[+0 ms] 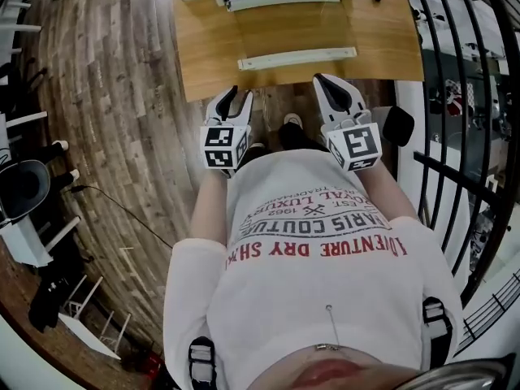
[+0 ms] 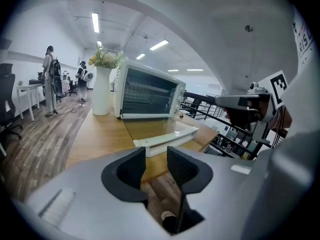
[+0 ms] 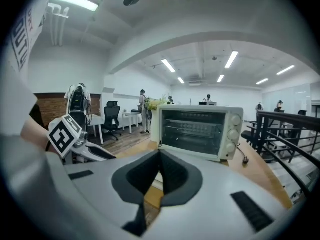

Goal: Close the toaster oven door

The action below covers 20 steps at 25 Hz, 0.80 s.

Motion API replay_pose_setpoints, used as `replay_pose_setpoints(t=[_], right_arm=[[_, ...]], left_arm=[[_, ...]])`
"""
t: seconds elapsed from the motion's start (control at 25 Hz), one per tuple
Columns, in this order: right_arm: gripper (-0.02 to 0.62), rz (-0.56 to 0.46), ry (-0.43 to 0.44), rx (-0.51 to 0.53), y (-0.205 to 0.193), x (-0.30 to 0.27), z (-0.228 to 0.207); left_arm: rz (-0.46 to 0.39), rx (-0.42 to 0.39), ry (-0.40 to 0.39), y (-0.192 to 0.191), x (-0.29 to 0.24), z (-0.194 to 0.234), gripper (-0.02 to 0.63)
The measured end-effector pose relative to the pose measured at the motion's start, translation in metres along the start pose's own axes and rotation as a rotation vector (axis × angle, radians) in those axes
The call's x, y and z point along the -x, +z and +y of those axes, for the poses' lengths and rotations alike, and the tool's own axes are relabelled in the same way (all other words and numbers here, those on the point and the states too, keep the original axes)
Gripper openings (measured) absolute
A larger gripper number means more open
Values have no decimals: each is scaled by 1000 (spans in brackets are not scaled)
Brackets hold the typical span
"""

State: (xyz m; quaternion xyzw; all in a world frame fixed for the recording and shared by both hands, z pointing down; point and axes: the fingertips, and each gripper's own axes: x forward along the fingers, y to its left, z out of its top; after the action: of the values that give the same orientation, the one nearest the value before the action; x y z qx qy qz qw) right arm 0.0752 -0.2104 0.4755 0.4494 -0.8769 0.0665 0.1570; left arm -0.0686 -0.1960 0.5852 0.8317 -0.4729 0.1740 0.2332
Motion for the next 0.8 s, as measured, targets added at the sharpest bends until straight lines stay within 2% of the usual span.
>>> replay_pose_setpoints(t=[0.24, 0.48, 0.8], right_arm=[[5, 29, 98, 10, -11, -17, -20], [6, 53, 144, 14, -22, -23, -39], [6, 64, 177, 21, -33, -26, -60]], left_arm=[[55, 72, 95, -21, -37, 9, 126], [80, 120, 177, -30, -54, 23, 126], [85, 120, 263, -29, -75, 28, 126]])
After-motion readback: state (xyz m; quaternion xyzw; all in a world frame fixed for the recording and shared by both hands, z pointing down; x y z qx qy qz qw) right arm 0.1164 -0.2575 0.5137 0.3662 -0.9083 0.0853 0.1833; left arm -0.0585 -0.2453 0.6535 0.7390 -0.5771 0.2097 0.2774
